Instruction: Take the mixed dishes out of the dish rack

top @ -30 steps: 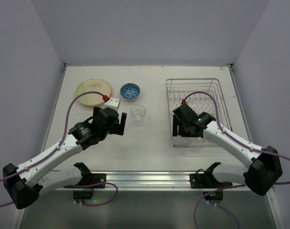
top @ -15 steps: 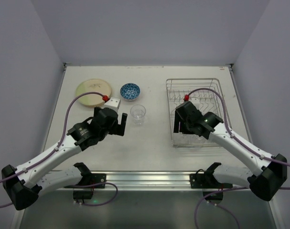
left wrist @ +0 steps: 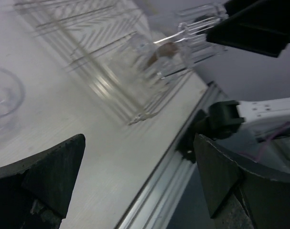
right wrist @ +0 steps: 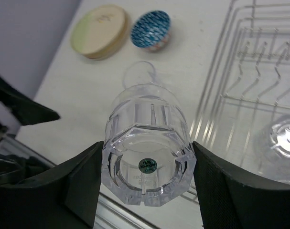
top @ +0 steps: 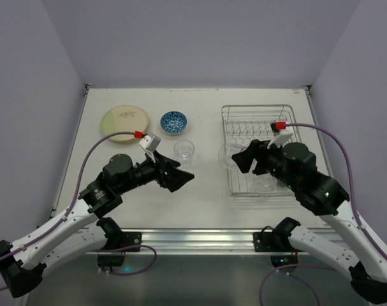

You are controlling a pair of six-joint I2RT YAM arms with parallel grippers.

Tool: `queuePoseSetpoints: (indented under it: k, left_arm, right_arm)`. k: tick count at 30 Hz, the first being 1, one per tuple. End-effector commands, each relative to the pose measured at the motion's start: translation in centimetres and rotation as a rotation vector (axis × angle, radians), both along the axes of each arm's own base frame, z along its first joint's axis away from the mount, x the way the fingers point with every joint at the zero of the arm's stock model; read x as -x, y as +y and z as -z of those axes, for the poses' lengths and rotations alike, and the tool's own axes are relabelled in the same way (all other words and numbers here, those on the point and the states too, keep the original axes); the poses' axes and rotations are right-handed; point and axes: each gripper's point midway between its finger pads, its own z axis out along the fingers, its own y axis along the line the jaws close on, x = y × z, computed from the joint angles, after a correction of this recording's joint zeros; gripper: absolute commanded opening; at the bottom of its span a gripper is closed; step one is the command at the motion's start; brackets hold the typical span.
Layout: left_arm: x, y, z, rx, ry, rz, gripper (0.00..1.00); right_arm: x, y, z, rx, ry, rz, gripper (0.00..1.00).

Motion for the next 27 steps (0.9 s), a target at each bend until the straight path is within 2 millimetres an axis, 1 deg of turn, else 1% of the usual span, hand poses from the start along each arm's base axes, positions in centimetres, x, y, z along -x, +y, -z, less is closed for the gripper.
queuePoseSetpoints:
  k: [1, 2, 3, 4, 5, 6, 7, 8, 9, 11, 12, 14, 15, 17, 18, 20, 21, 23, 24, 25, 26, 27]
  left_arm:
    - [5.5, -3.7, -7.9, 0.370, -0.146, 0.389, 1.00]
    - [6.0, -3.8, -9.9, 0.442, -0.213, 0.428, 1.00]
    - [6.4, -4.4, -9.9, 0.463, -0.173, 0.474, 1.00]
    - [6.7, -4.5, -11.3, 0.502, -0.211, 0.501, 1.00]
    - [6.8, -4.9, -11.7, 0.520, -0.185, 0.522, 1.00]
    - [6.8, -5.6, -11.5, 0.519, -0.157, 0.564, 1.00]
    - [7.4, -5.5, -13.2, 0.568, -0.214, 0.605, 1.00]
    - [7.7, -5.7, -13.7, 0.591, -0.218, 0.633, 1.00]
    - [7.9, -6.0, -13.7, 0.605, -0.188, 0.663, 1.00]
    - [8.2, -6.2, -15.1, 0.632, -0.223, 0.686, 1.00]
    - [8.1, -6.6, -15.2, 0.634, -0.219, 0.687, 1.00]
    - [8.7, -6.6, -16.0, 0.657, -0.246, 0.715, 0.98]
    - [9.1, -6.6, -16.4, 0.667, -0.260, 0.729, 0.96]
    - [9.9, -6.5, -17.0, 0.682, -0.285, 0.755, 0.92]
    - [10.2, -6.4, -17.4, 0.686, -0.299, 0.767, 0.86]
    - [10.6, -6.3, -17.7, 0.690, -0.312, 0.774, 0.81]
    - [10.7, -6.3, -17.7, 0.690, -0.315, 0.777, 0.69]
    - [10.8, -6.2, -17.7, 0.689, -0.316, 0.780, 0.56]
    - [10.8, -6.2, -17.6, 0.688, -0.316, 0.783, 0.44]
    - [10.8, -6.3, -17.6, 0.686, -0.312, 0.784, 0.37]
    - [10.7, -6.3, -17.6, 0.686, -0.310, 0.779, 0.21]
    - [10.5, -6.4, -17.4, 0.677, -0.295, 0.772, 0.12]
  right_arm:
    - [2.0, 3.2, -8.4, -0.259, -0.315, -0.232, 0.29]
    - [2.6, 3.4, -9.2, -0.294, -0.347, -0.259, 0.30]
    - [3.1, 3.5, -10.0, -0.330, -0.378, -0.280, 0.30]
    - [4.1, 4.1, -11.0, -0.375, -0.419, -0.341, 0.29]
    - [4.8, 4.1, -11.8, -0.401, -0.449, -0.371, 0.29]
    - [5.3, 4.3, -12.6, -0.430, -0.475, -0.397, 0.29]
    - [6.0, 4.8, -12.7, -0.441, -0.480, -0.445, 0.28]
    - [6.5, 4.8, -13.1, -0.455, -0.498, -0.466, 0.28]
    - [6.8, 4.8, -13.8, -0.475, -0.526, -0.482, 0.28]
    - [7.7, 5.2, -13.9, -0.484, -0.549, -0.540, 0.28]
    - [8.1, 5.3, -14.3, -0.492, -0.571, -0.560, 0.28]
    - [8.4, 5.6, -14.0, -0.491, -0.564, -0.591, 0.28]
    - [8.5, 5.6, -14.4, -0.497, -0.581, -0.599, 0.28]
    - [8.5, 5.8, -14.2, -0.494, -0.587, -0.604, 0.28]
    - [8.3, 5.9, -14.1, -0.489, -0.590, -0.606, 0.28]
    - [8.2, 6.2, -13.8, -0.482, -0.586, -0.614, 0.27]
    - [8.2, 6.3, -13.7, -0.484, -0.582, -0.617, 0.27]
    - [8.2, 6.5, -13.5, -0.490, -0.586, -0.632, 0.27]
    - [8.4, 6.6, -13.8, -0.502, -0.599, -0.645, 0.27]
    - [8.5, 6.6, -13.7, -0.506, -0.603, -0.650, 0.27]
    - [8.7, 6.7, -13.7, -0.508, -0.606, -0.661, 0.27]
    - [9.0, 6.8, -13.9, -0.512, -0.615, -0.680, 0.27]
